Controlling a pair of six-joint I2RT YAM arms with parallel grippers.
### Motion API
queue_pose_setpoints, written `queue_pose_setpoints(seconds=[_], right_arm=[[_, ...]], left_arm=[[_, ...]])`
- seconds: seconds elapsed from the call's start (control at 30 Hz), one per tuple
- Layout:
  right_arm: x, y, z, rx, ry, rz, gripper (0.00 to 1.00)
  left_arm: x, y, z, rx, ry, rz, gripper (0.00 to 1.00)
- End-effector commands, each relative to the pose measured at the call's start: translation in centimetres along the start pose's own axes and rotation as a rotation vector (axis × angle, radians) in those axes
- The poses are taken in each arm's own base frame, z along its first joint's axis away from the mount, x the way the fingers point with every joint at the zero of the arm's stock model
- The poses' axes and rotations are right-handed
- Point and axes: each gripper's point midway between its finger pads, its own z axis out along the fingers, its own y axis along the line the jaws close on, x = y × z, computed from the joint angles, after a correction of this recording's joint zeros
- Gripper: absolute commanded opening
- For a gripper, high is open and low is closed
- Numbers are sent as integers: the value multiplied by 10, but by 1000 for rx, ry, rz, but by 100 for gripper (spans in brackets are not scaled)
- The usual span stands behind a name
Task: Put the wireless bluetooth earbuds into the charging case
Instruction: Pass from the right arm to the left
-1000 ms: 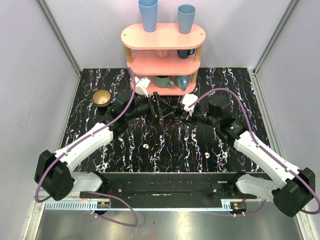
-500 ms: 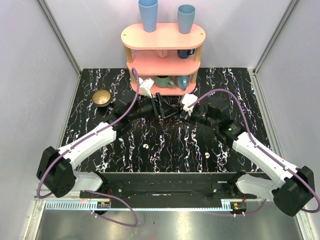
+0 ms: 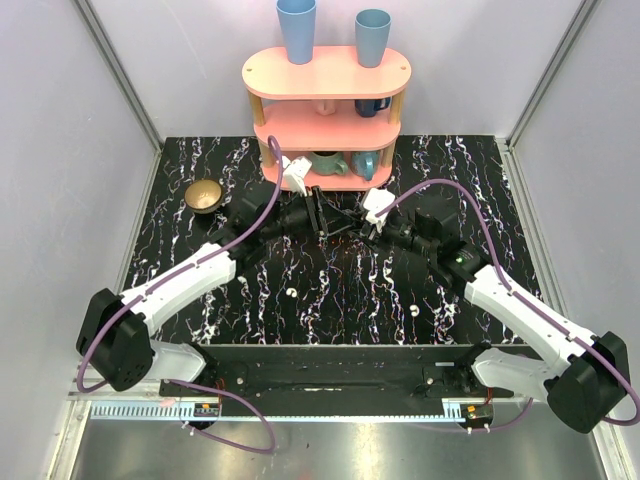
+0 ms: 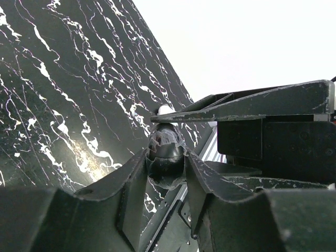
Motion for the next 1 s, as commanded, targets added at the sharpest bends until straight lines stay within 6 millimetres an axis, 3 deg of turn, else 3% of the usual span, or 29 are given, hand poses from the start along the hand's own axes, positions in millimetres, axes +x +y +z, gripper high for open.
queue_pose_setpoints(seconds=[0.0, 0.2, 0.3, 0.5, 0.57, 0.6, 0.67, 0.7, 0.8, 0.87, 0.97], right_arm=[[-21, -6, -3, 36, -68, -22, 0], [-20, -7, -2, 42, -67, -22, 0], [-21, -7, -3, 42, -70, -22, 0], [-24, -7, -4, 43, -85, -25, 0], [-24, -6, -4, 43, -90, -18, 9], [-26, -7, -4, 47, -96, -19, 25], [-28, -10, -5, 64, -102, 2, 45], [-31, -10, -6, 71, -112, 11, 67], [-39, -10, -10, 74, -134, 37, 74], [-44, 0, -14, 28, -158, 68, 83], [-55, 10, -22, -1, -193, 169, 84]], left_arm=[[-21, -28, 2, 89, -41, 42, 38], [-18, -28, 2, 90, -29, 43, 44], [-17, -28, 2, 92, -25, 46, 39], [-16, -30, 3, 102, -14, 58, 15], [-16, -32, 4, 116, -7, 71, 5], [-16, -32, 4, 118, -5, 76, 2], [-17, -31, 4, 116, -7, 84, 0], [-16, -32, 3, 118, -8, 92, 0], [-19, -29, -2, 92, -25, 138, 0], [-27, -27, -8, 61, -64, 206, 0], [-42, -23, -21, -2, -142, 304, 0]])
